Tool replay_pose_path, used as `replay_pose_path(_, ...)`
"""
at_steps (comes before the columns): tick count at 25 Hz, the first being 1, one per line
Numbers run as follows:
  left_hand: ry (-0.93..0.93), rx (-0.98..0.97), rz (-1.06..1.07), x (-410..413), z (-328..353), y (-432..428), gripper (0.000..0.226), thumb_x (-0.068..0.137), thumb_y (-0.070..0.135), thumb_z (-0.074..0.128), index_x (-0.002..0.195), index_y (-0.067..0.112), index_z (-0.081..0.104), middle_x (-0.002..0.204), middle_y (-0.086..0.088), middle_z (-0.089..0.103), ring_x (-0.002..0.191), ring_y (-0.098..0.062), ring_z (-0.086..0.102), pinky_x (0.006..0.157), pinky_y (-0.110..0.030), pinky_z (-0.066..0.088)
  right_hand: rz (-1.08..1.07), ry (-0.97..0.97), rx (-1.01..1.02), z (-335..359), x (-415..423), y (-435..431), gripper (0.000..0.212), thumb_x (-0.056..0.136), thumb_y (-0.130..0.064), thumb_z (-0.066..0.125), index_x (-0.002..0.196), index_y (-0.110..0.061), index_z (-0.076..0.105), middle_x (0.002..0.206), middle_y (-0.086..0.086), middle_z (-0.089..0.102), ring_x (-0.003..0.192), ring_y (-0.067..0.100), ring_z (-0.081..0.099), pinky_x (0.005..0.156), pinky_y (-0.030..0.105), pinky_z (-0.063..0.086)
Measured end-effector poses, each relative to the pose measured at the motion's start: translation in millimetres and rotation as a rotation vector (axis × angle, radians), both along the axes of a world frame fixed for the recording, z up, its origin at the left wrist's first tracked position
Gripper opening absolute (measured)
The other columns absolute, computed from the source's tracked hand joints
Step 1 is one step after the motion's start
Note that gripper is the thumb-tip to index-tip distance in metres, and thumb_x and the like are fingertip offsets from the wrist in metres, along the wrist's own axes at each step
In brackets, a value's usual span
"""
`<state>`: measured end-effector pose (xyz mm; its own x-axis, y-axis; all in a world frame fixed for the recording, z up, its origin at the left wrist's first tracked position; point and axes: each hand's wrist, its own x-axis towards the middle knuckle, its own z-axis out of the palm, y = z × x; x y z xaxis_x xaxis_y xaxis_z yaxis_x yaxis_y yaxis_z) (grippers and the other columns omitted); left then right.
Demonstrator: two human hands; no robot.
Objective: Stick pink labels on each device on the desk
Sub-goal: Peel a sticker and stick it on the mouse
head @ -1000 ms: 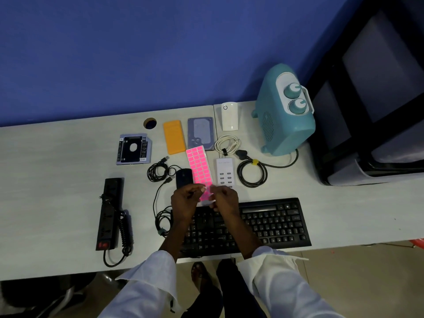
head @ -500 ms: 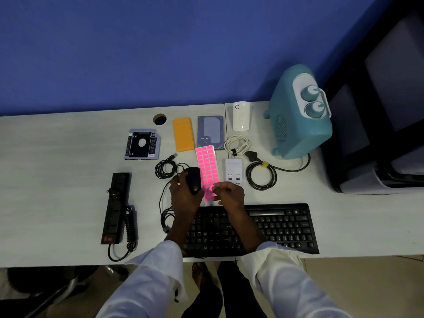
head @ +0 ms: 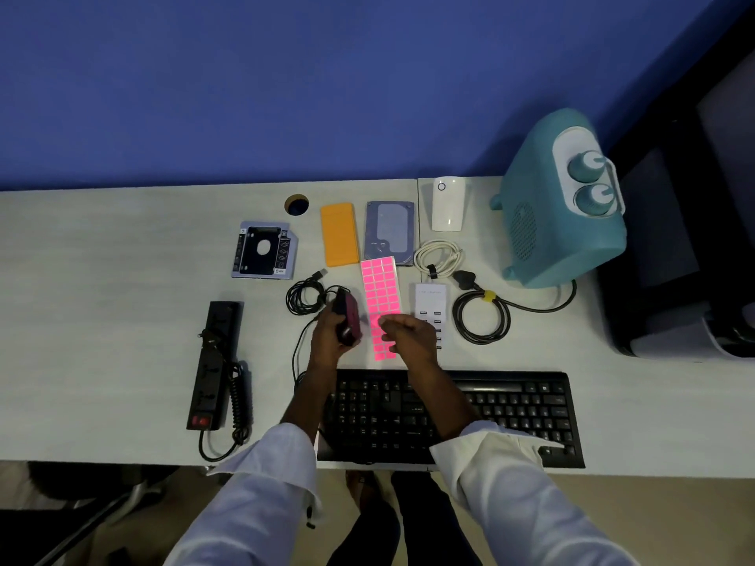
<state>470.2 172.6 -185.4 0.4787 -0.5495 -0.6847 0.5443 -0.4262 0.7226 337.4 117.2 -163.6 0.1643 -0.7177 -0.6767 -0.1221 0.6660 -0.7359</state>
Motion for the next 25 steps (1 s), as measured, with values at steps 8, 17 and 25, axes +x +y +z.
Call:
replay_pose_path(8, 0.308, -0.125, 0.211, 7.1, 4.5, 16.7, 0.039, 0.093, 0.023, 0.032, 0.113, 0.008, 0.063, 0.107, -0.019, 0.065, 0.099, -0.033, 0.06, 0.084, -0.04, 0.053, 0.059, -0.013, -0.027, -12.0, 44.0, -5.0, 0.014, 0.082, 0.0, 0.071, 0.096, 0.001, 0.075, 0.086, 0.009, 0.071, 0.069, 0.01, 0.064, 0.063, 0.016, 0.051)
replay_pose_path(17, 0.327, -0.114, 0.229, 5.5, 6.8, 16.1, 0.042, 0.093, 0.021, 0.029, 0.117, 0.01, 0.061, 0.106, -0.013, 0.068, 0.096, -0.025, 0.065, 0.071, -0.035, 0.055, 0.107, -0.027, -0.092, -20.1, 63.7, 4.6, 0.007, 0.08, -0.006, 0.075, 0.086, -0.007, 0.078, 0.084, 0.011, 0.075, 0.075, 0.015, 0.068, 0.073, 0.027, 0.056)
replay_pose_path(25, 0.316, -0.102, 0.231, 3.6, 1.4, 15.8, 0.04, 0.093, 0.019, 0.028, 0.113, 0.01, 0.062, 0.092, -0.008, 0.073, 0.085, -0.02, 0.068, 0.06, -0.028, 0.056, 0.057, 0.124, -0.177, -18.1, 71.9, 6.7, 0.034, 0.063, -0.017, 0.089, 0.086, -0.023, 0.065, 0.095, 0.003, 0.073, 0.089, 0.018, 0.069, 0.079, 0.034, 0.058)
